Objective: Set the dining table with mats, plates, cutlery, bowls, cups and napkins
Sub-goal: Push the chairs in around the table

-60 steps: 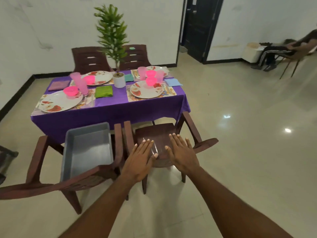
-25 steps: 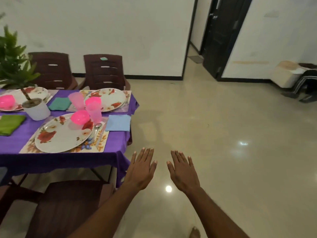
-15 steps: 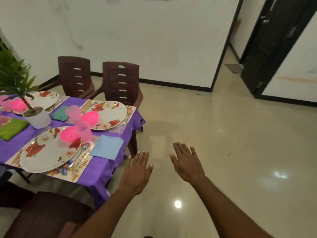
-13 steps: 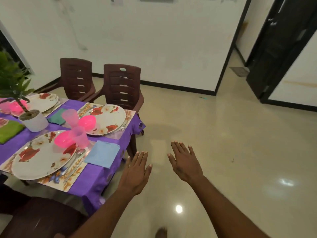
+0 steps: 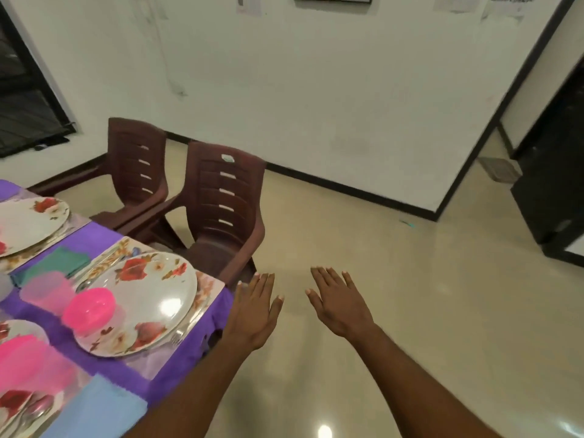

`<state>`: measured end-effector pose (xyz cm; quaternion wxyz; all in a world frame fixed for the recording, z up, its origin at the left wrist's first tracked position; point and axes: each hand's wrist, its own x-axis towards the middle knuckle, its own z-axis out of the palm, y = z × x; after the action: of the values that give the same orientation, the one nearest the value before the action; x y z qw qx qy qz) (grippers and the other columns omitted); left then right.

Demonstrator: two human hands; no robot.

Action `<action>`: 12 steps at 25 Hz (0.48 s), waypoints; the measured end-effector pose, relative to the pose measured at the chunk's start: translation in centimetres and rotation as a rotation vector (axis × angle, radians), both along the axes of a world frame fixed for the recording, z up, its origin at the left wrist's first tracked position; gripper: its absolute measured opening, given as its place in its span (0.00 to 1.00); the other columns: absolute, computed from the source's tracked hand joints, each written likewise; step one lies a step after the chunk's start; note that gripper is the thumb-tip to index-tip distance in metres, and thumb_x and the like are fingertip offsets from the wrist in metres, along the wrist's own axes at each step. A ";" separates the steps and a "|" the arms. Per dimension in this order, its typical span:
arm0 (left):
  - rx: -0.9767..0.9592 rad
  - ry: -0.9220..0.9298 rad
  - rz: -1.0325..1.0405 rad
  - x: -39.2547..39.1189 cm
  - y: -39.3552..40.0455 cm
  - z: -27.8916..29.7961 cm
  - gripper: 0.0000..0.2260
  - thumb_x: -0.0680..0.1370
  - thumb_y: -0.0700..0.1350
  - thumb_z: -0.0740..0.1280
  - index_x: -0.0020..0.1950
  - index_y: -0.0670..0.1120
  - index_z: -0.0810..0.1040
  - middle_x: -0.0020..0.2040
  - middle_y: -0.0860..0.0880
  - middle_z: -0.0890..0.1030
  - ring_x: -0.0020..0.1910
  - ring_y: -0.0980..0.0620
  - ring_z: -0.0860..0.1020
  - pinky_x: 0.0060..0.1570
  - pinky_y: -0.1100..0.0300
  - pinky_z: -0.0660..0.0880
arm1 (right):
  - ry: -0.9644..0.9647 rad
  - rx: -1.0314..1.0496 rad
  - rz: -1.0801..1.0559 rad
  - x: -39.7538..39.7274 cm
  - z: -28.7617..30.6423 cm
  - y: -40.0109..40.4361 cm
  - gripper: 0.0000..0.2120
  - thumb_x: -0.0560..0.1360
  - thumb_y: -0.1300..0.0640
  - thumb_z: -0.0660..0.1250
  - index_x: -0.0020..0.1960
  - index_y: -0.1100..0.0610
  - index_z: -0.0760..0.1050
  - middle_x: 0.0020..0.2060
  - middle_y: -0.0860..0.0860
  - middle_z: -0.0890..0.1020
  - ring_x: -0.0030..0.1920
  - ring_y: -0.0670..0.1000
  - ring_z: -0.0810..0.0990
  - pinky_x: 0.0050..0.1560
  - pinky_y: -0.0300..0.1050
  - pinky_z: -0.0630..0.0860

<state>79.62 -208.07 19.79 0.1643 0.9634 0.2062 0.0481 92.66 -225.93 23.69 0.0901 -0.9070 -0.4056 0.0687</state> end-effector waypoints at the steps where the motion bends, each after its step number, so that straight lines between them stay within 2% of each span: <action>1: 0.013 -0.024 0.045 2.6 1.5 0.5 0.35 0.81 0.66 0.36 0.84 0.50 0.50 0.83 0.52 0.53 0.82 0.55 0.46 0.79 0.50 0.38 | -0.020 0.017 0.035 3.0 0.2 1.9 0.30 0.85 0.40 0.42 0.83 0.52 0.46 0.82 0.48 0.53 0.82 0.49 0.48 0.81 0.53 0.42; 5: -0.005 -0.055 0.221 12.0 6.7 0.5 0.36 0.79 0.65 0.35 0.84 0.49 0.52 0.83 0.52 0.54 0.82 0.54 0.47 0.79 0.48 0.42 | -0.023 0.020 0.214 14.7 -0.4 10.7 0.30 0.85 0.40 0.42 0.83 0.52 0.48 0.82 0.49 0.55 0.82 0.50 0.50 0.81 0.52 0.43; 9: -0.023 0.047 0.354 19.9 9.6 -1.0 0.29 0.85 0.61 0.43 0.83 0.50 0.50 0.83 0.52 0.53 0.82 0.54 0.46 0.80 0.47 0.41 | 0.025 -0.031 0.388 23.5 -2.5 16.5 0.30 0.85 0.40 0.42 0.83 0.51 0.48 0.82 0.49 0.55 0.82 0.50 0.50 0.81 0.52 0.44; 12: -0.053 0.047 0.512 26.8 12.1 0.5 0.32 0.83 0.63 0.38 0.84 0.49 0.49 0.84 0.52 0.52 0.82 0.54 0.45 0.80 0.48 0.42 | -0.007 -0.054 0.514 32.2 -1.1 21.2 0.30 0.85 0.39 0.42 0.83 0.51 0.47 0.82 0.49 0.55 0.82 0.50 0.50 0.81 0.53 0.44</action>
<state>106.46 -195.99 20.24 0.1672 0.8760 0.4483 0.0604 124.88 -204.75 22.60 0.0441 -0.7763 -0.6212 0.0972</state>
